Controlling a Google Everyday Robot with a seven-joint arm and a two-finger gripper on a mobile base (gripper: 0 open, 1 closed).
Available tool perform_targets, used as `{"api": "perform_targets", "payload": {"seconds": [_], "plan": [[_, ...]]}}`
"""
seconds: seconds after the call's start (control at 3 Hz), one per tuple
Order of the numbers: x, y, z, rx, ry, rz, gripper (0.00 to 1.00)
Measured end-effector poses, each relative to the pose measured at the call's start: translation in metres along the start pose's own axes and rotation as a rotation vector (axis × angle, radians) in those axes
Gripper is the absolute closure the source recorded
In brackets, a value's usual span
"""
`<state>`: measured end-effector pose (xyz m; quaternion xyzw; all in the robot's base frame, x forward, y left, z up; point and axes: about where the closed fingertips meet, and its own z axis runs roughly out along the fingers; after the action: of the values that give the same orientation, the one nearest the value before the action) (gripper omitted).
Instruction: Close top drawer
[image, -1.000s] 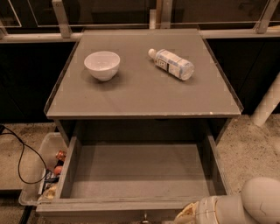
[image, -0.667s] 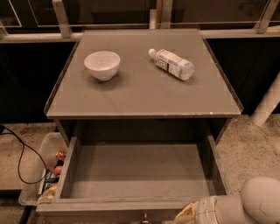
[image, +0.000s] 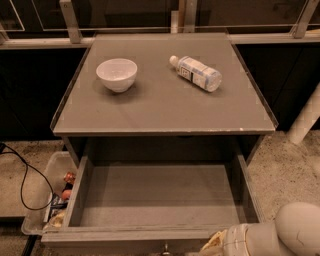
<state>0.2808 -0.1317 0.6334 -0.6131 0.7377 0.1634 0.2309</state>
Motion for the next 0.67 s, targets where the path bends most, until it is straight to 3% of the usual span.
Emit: {"api": "perform_targets", "payload": {"seconds": [0.33,0.67], "plan": [[0.000,-0.017,-0.002,0.027,-0.005,-0.013,0.12],[0.001,-0.041,-0.006,0.057,-0.007,-0.018,0.15]]}}
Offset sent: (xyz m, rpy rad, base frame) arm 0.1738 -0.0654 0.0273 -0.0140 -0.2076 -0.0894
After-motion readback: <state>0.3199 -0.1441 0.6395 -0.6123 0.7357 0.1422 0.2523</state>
